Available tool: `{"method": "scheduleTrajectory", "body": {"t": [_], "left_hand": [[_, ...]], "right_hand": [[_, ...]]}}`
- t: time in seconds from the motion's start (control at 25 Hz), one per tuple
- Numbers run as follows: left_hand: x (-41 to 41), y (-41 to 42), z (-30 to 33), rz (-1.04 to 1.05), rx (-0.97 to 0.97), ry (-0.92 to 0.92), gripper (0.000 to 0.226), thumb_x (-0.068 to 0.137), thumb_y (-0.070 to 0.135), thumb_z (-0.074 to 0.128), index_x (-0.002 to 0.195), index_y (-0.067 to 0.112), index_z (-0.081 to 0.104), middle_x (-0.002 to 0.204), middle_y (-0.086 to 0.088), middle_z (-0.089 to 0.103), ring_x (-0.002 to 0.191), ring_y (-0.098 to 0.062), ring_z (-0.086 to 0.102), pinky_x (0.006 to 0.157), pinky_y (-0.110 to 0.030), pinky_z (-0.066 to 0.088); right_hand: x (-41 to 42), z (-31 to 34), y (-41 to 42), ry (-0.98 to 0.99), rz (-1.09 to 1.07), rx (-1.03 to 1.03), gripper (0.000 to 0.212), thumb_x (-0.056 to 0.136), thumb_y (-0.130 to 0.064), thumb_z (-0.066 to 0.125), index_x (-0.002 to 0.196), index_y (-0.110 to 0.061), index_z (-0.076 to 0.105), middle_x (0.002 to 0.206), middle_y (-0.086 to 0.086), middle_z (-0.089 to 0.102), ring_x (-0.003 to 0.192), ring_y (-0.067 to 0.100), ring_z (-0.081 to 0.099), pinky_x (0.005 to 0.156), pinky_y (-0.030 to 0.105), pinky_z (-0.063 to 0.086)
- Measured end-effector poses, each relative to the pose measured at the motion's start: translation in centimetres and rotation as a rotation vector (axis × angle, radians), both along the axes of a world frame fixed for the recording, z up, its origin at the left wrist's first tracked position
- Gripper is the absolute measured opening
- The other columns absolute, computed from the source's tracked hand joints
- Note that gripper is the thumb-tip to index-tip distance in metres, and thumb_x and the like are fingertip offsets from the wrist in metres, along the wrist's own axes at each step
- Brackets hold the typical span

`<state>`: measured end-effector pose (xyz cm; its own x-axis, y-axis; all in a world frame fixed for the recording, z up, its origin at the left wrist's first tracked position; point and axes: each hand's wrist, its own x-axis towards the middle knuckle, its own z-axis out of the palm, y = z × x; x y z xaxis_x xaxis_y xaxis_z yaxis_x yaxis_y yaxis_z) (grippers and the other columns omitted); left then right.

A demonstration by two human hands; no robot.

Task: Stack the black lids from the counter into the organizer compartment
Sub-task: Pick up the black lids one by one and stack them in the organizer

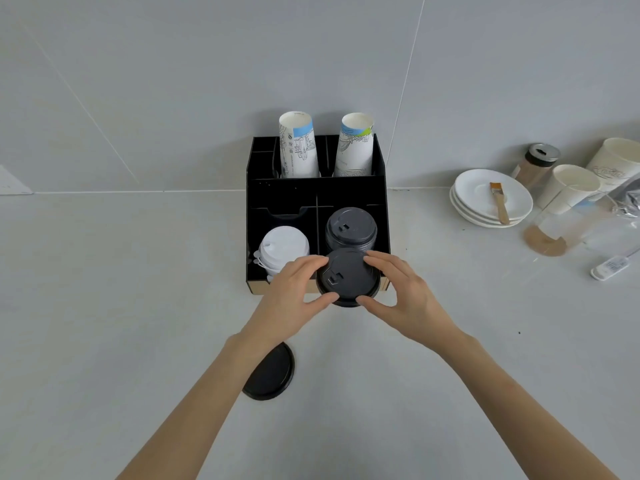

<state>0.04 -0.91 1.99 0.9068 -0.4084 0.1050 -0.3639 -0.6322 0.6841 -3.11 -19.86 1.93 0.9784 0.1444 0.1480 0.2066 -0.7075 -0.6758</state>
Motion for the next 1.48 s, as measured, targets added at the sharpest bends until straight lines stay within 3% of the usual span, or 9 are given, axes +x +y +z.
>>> {"method": "scheduleTrajectory", "body": {"t": [0.16,0.28,0.96,1.28,1.48], "left_hand": [[2.3,-1.1,0.7,0.018,0.006,0.005,0.053,0.081,0.027,0.062,0.128,0.016,0.040,0.135,-0.001,0.046,0.126,-0.017,0.038,0.102,-0.023,0.026],[4.1,-1.9,0.8,0.025,0.005,0.026,0.053,0.082,0.026,0.061,0.129,0.015,0.039,0.137,-0.003,0.045,0.127,-0.018,0.037,0.103,-0.024,0.025],[10.7,-3.6,-1.3,0.020,0.070,0.080,0.054,0.083,0.024,0.058,0.131,0.012,0.036,0.139,-0.007,0.043,0.128,-0.022,0.038,0.106,-0.032,0.030],[10.7,-3.8,-1.9,0.016,0.085,0.075,0.055,0.084,0.025,0.058,0.132,0.013,0.035,0.141,-0.006,0.042,0.129,-0.022,0.036,0.105,-0.031,0.031],[10.3,-3.6,-1.7,0.001,0.097,0.076,0.055,0.084,0.024,0.057,0.133,0.013,0.033,0.143,-0.007,0.040,0.131,-0.023,0.035,0.108,-0.035,0.030]], "right_hand": [[2.3,0.9,-0.7,0.001,-0.029,-0.013,0.056,0.077,-0.024,0.068,0.127,-0.014,0.043,0.140,0.001,0.042,0.128,0.015,0.037,0.101,0.013,0.023],[4.1,1.0,-1.0,0.016,-0.052,-0.019,0.058,0.077,-0.026,0.067,0.128,-0.013,0.041,0.141,0.002,0.041,0.130,0.017,0.035,0.104,0.020,0.024],[10.6,-0.9,-1.4,0.115,-0.102,-0.041,0.057,0.081,-0.022,0.063,0.131,-0.010,0.037,0.143,0.006,0.037,0.132,0.020,0.032,0.102,0.019,0.022],[10.2,-1.9,-1.3,0.155,-0.127,-0.005,0.057,0.083,-0.022,0.060,0.132,-0.010,0.034,0.145,0.006,0.034,0.133,0.021,0.032,0.107,0.030,0.030],[9.8,-1.6,-1.1,0.128,-0.130,-0.031,0.058,0.082,-0.023,0.061,0.133,-0.011,0.033,0.149,0.006,0.027,0.136,0.022,0.027,0.109,0.032,0.028]]}}
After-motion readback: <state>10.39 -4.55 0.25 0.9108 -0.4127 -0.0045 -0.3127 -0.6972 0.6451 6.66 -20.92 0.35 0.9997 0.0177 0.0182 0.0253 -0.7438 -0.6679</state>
